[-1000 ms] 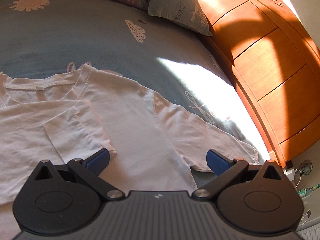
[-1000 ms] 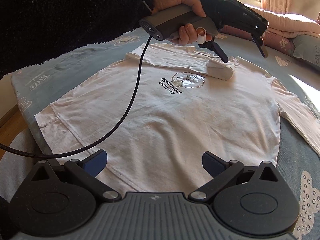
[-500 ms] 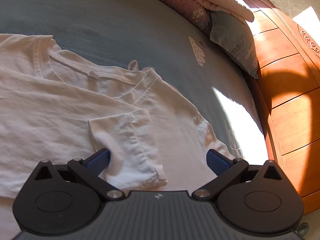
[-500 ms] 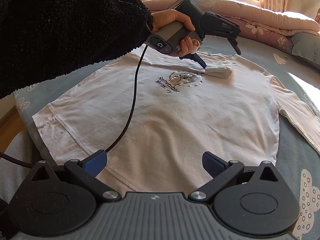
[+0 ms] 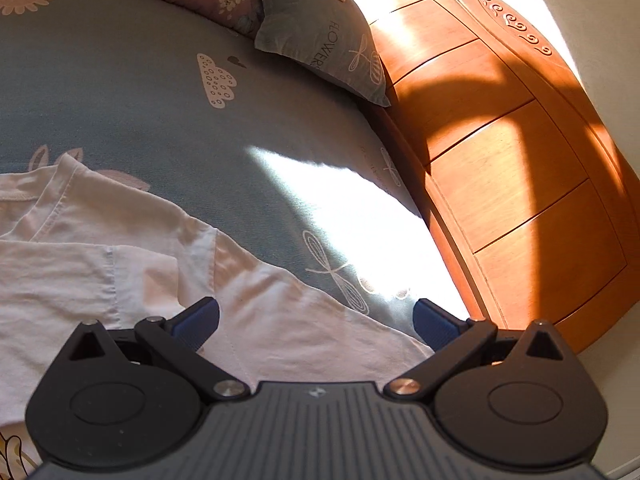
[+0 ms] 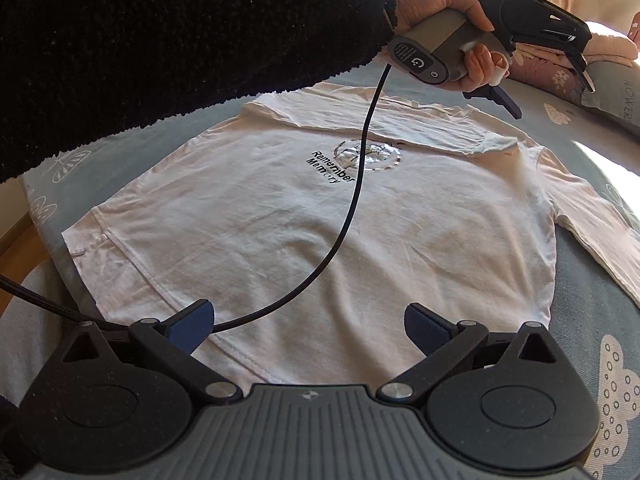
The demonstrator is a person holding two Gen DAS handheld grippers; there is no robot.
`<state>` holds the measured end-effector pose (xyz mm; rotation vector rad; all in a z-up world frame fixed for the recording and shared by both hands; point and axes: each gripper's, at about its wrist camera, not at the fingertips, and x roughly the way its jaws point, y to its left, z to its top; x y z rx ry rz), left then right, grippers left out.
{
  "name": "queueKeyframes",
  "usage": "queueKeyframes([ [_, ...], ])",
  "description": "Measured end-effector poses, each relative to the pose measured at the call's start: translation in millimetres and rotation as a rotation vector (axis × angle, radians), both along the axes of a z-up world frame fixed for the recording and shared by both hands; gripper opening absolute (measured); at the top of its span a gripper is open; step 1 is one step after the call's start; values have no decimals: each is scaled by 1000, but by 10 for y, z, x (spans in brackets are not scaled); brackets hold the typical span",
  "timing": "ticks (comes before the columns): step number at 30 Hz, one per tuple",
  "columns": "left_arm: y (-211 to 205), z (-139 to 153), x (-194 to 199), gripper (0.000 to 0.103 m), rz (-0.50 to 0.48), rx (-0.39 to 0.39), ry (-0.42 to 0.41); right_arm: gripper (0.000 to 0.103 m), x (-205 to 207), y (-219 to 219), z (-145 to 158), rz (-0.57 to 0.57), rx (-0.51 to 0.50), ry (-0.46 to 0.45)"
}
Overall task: Fold clothes
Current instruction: 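Withdraw the open left gripper back over the shirt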
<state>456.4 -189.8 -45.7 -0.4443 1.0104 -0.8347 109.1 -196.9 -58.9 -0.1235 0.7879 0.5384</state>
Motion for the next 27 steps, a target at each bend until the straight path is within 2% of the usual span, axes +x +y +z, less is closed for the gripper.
queueKeyframes([
  [2,63,47,-50,102,3,35,-22,103,3,0,-3,-1,-1,1],
  [6,442,163,-125,102,50,115,-51,103,50,-42,-22,-33,5,17],
  [10,1103,309,-248,102,159,220,-83,103,162,-164,-73,-116,12,40],
  [14,1881,313,-418,102,305,268,-87,103,300,-295,-167,-225,-7,69],
  [18,2527,73,-583,102,457,265,-89,103,395,-315,-287,-274,-43,92],
  [22,2909,-284,-625,102,546,192,-58,103,405,-213,-354,-263,-100,65],
  [24,3075,-434,-620,102,594,183,-28,103,425,-195,-366,-259,-99,57],
  [25,3176,-492,-623,102,626,177,-11,103,441,-197,-369,-262,-94,57],
  [27,3400,-503,-697,101,684,118,-21,103,469,-206,-373,-272,-82,59],
])
